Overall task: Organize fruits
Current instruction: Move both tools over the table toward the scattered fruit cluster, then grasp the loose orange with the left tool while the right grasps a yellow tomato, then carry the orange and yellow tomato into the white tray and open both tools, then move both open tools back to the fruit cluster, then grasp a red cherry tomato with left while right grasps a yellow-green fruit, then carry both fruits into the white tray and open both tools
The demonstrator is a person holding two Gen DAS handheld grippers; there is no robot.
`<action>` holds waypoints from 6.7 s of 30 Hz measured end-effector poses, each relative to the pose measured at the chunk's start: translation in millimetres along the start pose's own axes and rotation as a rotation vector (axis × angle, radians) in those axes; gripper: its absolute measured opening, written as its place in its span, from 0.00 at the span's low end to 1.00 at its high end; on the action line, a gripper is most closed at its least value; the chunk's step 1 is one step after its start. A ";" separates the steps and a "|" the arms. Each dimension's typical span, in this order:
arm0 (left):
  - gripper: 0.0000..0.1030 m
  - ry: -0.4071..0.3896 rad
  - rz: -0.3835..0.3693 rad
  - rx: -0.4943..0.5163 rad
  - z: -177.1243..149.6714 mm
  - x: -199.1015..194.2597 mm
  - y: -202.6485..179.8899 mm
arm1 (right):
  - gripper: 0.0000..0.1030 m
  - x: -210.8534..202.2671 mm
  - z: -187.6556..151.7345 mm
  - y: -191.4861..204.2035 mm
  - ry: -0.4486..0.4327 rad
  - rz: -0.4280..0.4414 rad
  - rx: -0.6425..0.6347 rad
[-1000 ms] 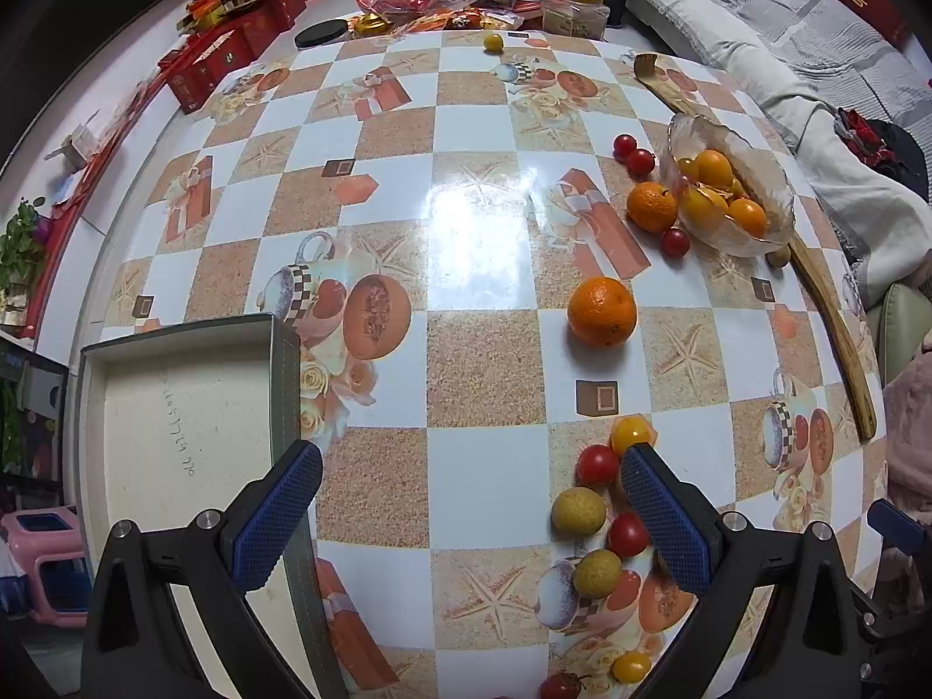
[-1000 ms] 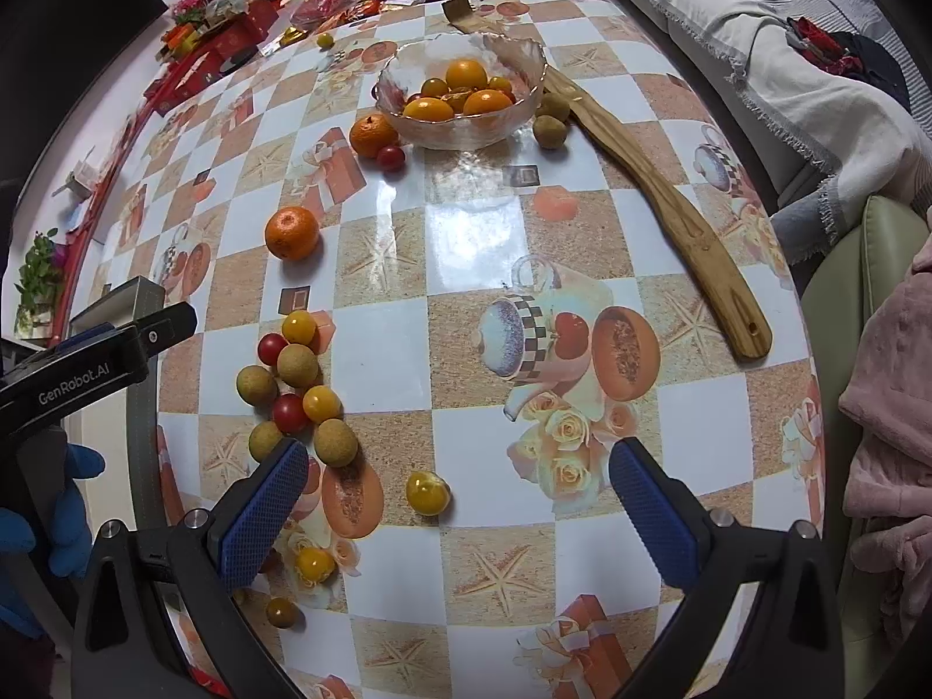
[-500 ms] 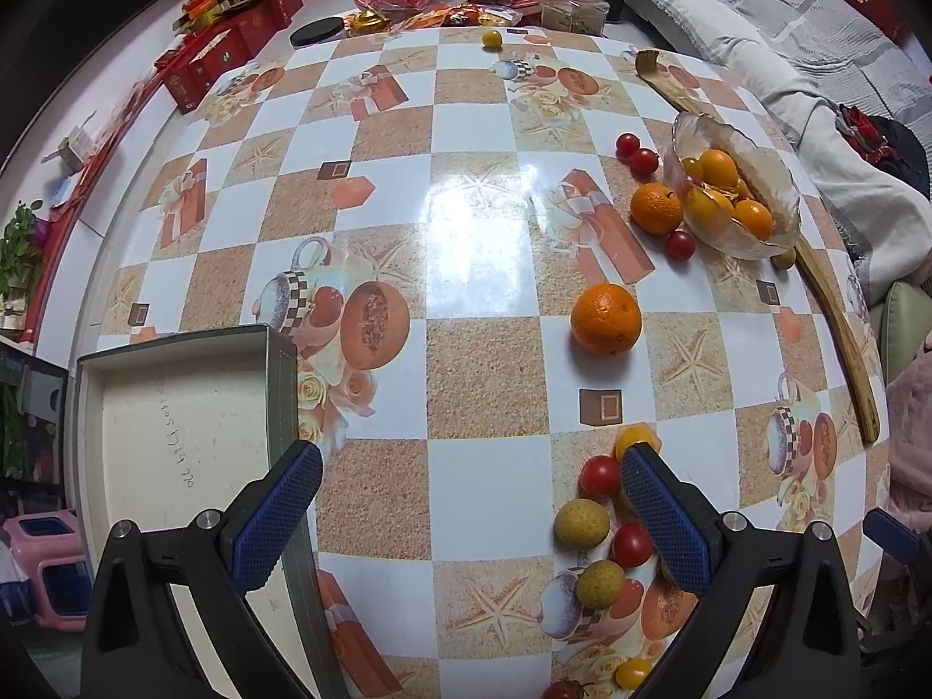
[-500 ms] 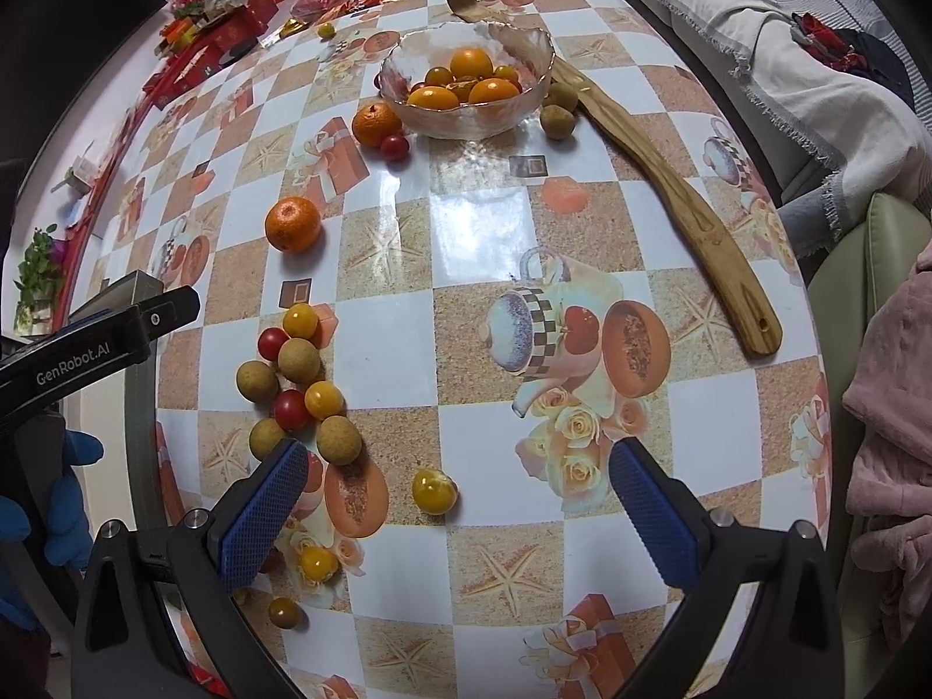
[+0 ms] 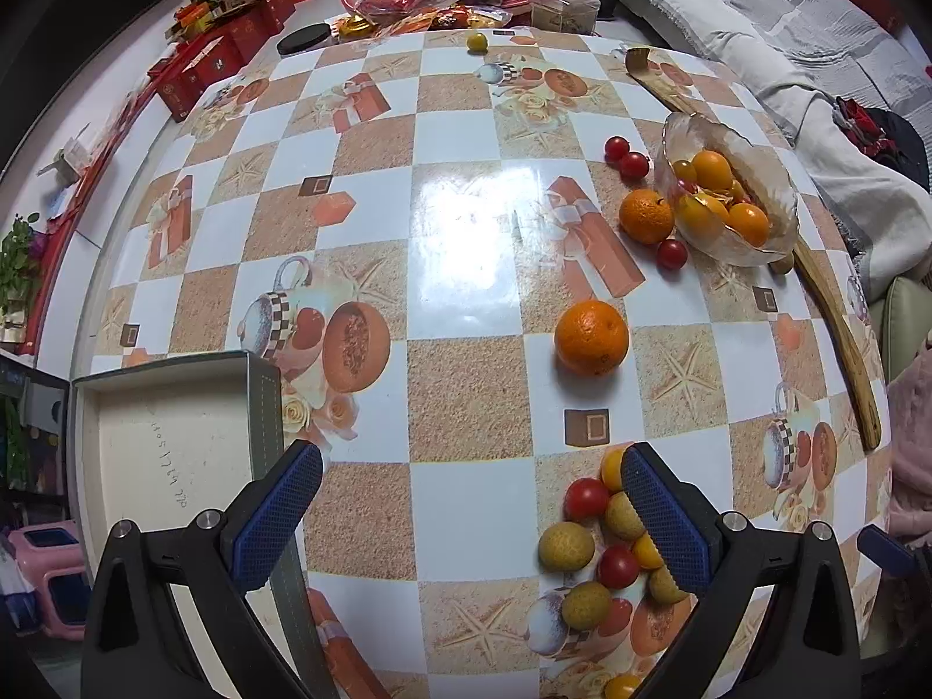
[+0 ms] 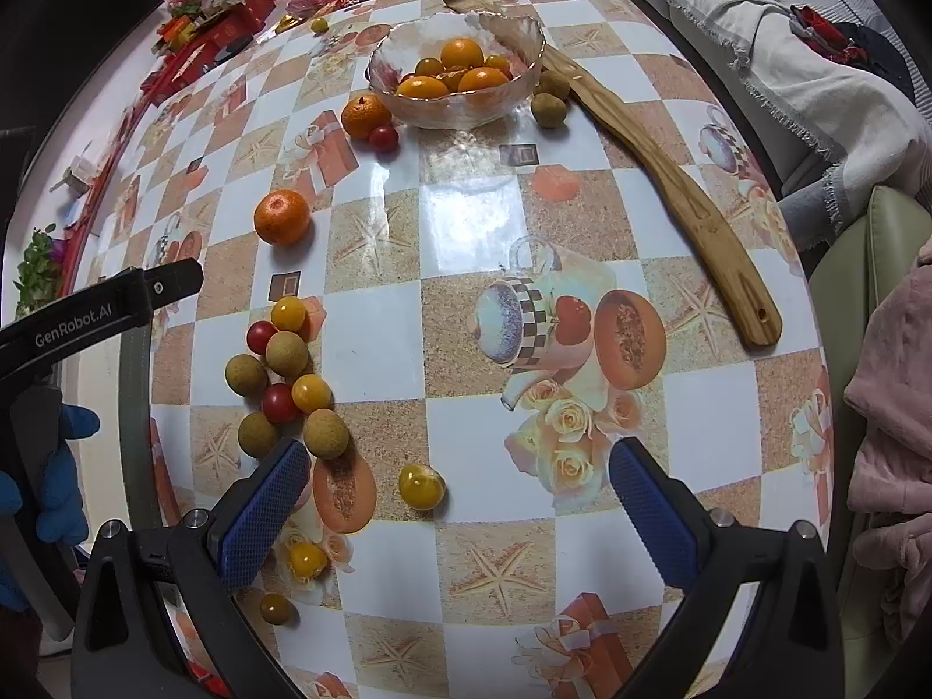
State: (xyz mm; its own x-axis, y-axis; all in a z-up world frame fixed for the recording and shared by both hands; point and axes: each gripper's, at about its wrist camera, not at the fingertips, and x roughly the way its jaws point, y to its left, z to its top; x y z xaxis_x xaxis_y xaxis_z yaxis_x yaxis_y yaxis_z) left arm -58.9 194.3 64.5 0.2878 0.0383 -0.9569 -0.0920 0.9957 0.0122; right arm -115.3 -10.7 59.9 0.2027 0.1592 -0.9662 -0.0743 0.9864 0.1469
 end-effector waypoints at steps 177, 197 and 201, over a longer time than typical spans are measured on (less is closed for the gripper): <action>0.22 0.095 -0.101 0.090 -197.5 -12.3 -11.7 | 0.26 68.3 -9.3 95.9 0.057 0.033 -0.318; 0.22 0.071 -0.237 -0.036 -165.7 -33.0 45.1 | 0.26 36.9 -8.1 98.3 0.044 0.118 -0.253; 0.22 0.048 -0.239 -0.050 -162.6 -40.3 54.5 | 0.26 34.9 -5.4 112.2 0.038 0.129 -0.273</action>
State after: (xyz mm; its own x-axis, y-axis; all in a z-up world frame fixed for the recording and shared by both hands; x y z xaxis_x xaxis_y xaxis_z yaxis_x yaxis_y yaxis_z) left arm -230.5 233.4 56.6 0.2619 -0.2029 -0.9435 -0.0744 0.9705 -0.2294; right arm -121.8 105.3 41.5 0.1380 0.2755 -0.9514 -0.3573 0.9097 0.2116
